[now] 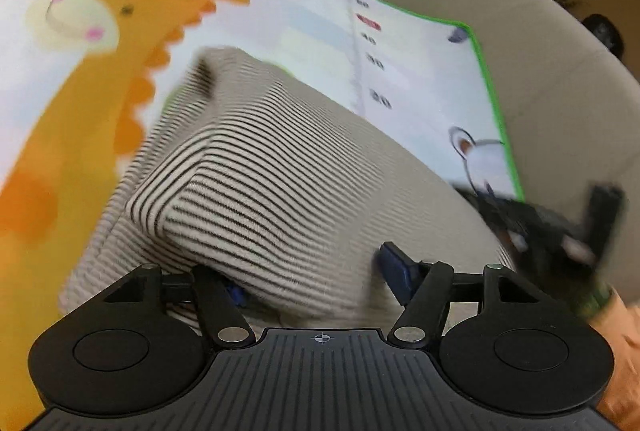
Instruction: Fold clothes
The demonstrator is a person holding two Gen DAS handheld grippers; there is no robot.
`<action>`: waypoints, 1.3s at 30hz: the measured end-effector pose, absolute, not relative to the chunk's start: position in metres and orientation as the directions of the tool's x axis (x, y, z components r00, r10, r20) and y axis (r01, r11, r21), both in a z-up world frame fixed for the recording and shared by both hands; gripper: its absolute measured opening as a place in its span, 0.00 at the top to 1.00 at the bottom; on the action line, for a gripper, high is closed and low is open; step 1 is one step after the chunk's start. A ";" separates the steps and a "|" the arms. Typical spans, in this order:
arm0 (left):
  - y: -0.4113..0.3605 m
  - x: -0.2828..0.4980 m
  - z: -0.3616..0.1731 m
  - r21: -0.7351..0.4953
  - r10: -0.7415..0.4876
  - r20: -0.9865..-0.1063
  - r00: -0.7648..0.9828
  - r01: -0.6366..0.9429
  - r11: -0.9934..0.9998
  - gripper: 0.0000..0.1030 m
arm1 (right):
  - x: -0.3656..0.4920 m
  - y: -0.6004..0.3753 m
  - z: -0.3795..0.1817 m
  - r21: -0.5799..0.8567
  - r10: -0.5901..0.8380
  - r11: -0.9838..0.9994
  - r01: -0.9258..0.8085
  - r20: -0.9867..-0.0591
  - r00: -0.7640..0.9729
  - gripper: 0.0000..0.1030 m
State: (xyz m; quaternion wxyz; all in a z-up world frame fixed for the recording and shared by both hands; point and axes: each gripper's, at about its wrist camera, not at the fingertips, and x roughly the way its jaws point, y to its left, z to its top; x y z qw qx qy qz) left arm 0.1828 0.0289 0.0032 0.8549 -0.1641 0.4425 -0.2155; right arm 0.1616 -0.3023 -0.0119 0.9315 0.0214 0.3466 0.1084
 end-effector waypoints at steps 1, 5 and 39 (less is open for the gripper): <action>0.027 0.192 0.003 -0.454 -0.495 -0.684 0.536 0.218 0.864 0.33 | 0.155 -0.301 -0.012 0.116 0.217 0.976 -0.186 -0.642 0.736 0.60; 0.022 0.227 0.001 -0.383 -0.416 -0.672 0.613 0.192 0.903 0.31 | 0.125 -0.281 -0.003 0.139 0.277 0.959 -0.246 -0.643 0.714 0.59; 0.006 0.169 0.039 -0.230 -0.393 -0.642 0.658 0.324 0.918 0.08 | 0.103 -0.243 0.003 0.003 0.318 0.911 -0.413 -0.643 0.697 0.43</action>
